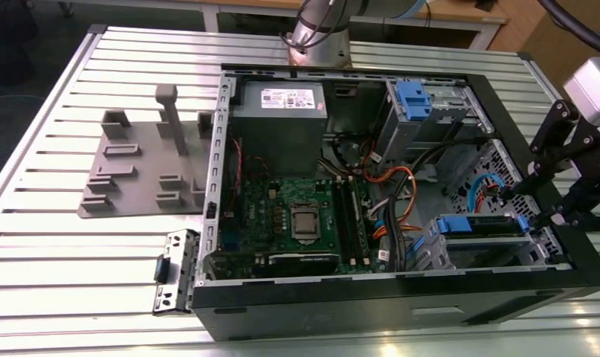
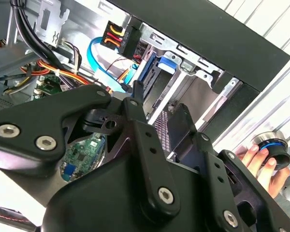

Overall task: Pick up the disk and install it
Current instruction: 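Insert the first disk wire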

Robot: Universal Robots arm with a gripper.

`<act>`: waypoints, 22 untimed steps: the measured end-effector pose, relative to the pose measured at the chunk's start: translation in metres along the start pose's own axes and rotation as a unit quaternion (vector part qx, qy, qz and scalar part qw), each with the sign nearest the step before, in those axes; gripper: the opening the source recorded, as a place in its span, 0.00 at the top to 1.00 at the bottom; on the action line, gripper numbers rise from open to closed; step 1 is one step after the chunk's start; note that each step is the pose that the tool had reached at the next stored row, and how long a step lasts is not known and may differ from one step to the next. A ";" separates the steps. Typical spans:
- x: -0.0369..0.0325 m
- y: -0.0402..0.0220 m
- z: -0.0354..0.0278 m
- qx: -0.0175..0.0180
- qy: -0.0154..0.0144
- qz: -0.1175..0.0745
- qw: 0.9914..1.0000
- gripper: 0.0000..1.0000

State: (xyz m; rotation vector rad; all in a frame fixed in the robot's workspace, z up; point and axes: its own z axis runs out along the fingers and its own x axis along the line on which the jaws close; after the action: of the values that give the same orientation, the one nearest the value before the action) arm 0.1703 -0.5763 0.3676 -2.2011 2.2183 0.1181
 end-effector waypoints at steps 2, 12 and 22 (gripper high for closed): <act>-0.0008 -0.0007 0.0003 0.000 0.000 0.000 1.000 0.53; -0.0091 -0.0059 0.0013 0.000 0.000 0.000 1.000 0.53; -0.0155 -0.0086 0.0022 0.000 0.001 0.000 1.000 0.53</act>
State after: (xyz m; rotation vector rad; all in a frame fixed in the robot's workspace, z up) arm 0.1789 -0.5607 0.3660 -2.2016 2.2189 0.1168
